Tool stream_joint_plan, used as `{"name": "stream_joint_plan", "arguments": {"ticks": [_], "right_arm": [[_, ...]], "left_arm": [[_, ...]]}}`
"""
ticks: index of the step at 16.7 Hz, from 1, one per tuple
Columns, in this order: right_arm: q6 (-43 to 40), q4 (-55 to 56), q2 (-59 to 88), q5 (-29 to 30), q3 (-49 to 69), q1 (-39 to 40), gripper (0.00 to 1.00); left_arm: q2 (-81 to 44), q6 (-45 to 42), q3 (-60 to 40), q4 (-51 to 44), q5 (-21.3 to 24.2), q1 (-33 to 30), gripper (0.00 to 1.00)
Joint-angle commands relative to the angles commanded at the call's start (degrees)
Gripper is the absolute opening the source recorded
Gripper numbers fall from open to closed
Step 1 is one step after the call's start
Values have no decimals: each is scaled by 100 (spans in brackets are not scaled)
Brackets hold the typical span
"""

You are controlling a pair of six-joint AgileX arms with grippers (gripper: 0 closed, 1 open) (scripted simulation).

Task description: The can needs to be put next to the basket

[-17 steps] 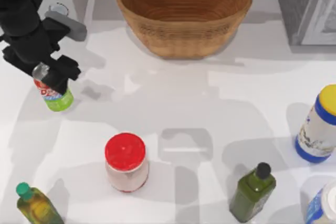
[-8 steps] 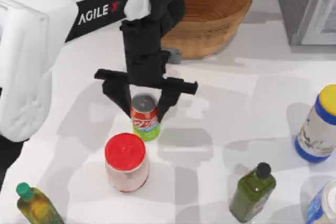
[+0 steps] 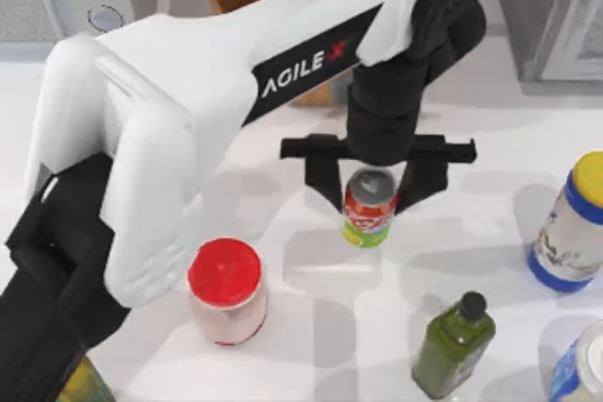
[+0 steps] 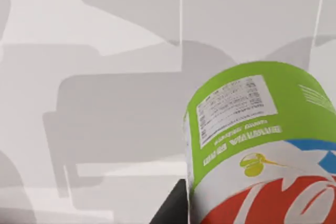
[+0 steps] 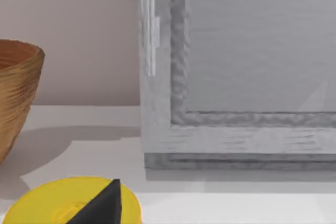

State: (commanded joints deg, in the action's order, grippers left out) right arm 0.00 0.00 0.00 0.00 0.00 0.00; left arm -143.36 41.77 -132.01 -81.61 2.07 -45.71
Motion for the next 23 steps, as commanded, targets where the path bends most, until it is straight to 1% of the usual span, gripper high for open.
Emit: {"name": "stream_joint_plan", "arguments": {"ticks": [3,16,23], "right_arm": [[0,0,0,0,0,0,100],[0,0,0,0,0,0,100],[0,0,0,0,0,0,100]], "left_arm": [[-36,352,-315,13,-160,-147,0],[-11,351,-88,215,-160,-146,0],[-11,351,-88,215,-160,-146,53]]}}
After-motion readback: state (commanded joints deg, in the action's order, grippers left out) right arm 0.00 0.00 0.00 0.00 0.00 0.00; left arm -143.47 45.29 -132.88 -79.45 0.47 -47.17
